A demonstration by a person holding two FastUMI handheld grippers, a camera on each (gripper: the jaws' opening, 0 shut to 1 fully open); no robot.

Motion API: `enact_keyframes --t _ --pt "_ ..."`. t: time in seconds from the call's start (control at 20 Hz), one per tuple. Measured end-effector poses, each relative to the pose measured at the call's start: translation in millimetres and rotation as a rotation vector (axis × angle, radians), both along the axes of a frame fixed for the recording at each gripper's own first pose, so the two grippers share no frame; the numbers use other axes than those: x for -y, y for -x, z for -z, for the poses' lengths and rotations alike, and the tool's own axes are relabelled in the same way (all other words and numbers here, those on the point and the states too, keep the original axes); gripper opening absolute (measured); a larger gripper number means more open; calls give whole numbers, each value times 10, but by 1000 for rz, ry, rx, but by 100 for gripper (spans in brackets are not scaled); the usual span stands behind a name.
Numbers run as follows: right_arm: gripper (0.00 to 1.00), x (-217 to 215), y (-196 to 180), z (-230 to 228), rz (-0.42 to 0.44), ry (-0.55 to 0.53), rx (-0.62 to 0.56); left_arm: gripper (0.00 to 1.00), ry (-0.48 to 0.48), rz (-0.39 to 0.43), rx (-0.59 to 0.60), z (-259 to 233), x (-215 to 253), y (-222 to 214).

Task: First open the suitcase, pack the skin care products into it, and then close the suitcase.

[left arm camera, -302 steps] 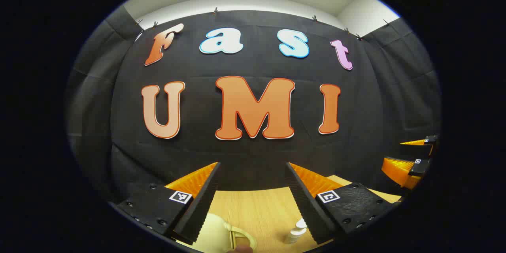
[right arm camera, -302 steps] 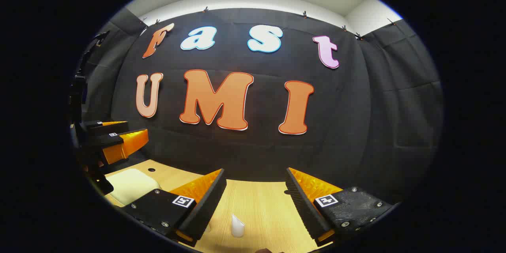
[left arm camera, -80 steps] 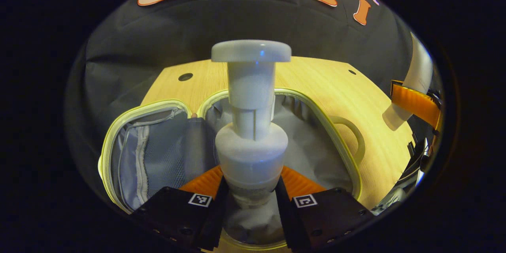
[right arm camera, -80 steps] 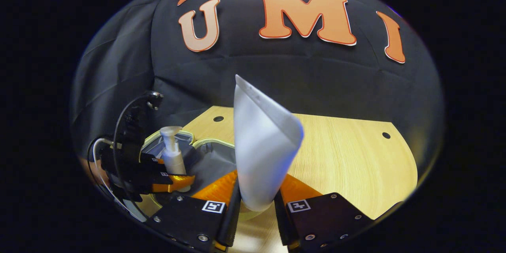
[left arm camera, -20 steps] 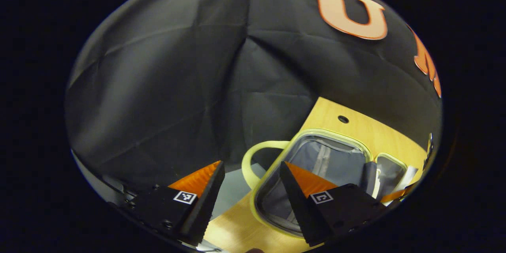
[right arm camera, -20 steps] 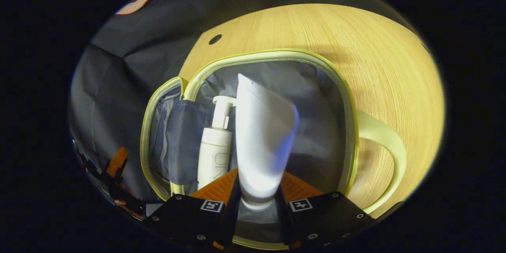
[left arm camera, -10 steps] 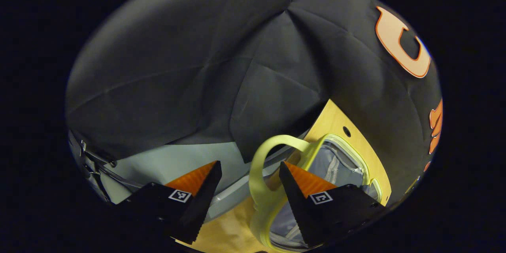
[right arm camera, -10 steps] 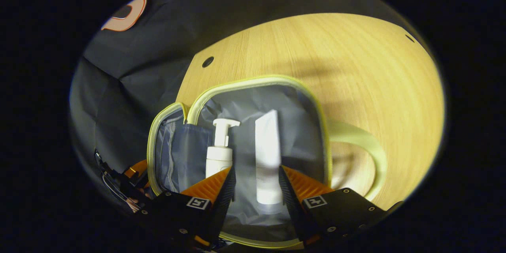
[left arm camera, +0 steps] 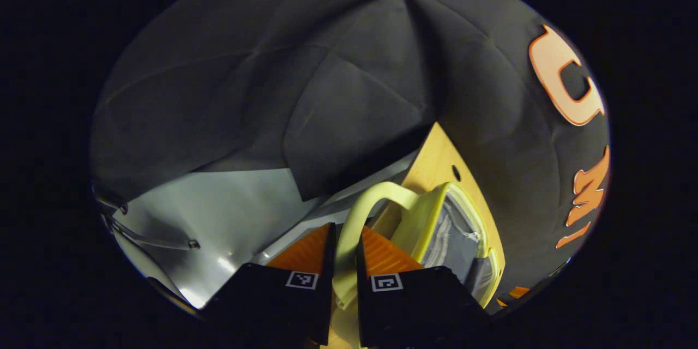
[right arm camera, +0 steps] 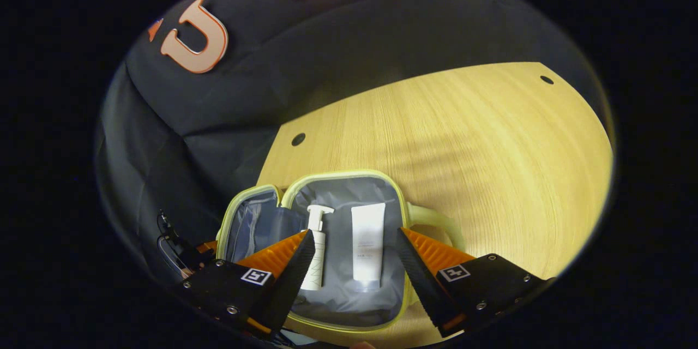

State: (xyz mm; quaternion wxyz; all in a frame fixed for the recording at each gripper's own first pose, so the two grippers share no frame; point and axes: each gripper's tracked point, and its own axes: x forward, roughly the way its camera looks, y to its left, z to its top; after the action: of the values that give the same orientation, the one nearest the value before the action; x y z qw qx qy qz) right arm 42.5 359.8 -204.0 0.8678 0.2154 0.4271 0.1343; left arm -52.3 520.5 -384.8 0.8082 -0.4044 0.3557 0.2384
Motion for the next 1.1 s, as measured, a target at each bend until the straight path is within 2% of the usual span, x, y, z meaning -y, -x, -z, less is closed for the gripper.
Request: enact_keyframes --t 0.05,0.3,0.55,0.9,1.1 --pt "95 54 -13 -74 11 4 31 12 -17 5 -3 -220 53 58" --pt "96 403 -159 -528 62 62 202 11 -123 77 123 -1074 177 -58" --pt "95 609 -200 -862 42 112 325 11 -196 155 263 -2040 550 -274" --pt "95 948 -218 -1091 20 92 401 11 -208 293 432 -2951 1619 -506" --pt "95 1238 -256 -1143 24 95 442 11 -160 387 499 -3239 2517 -637"
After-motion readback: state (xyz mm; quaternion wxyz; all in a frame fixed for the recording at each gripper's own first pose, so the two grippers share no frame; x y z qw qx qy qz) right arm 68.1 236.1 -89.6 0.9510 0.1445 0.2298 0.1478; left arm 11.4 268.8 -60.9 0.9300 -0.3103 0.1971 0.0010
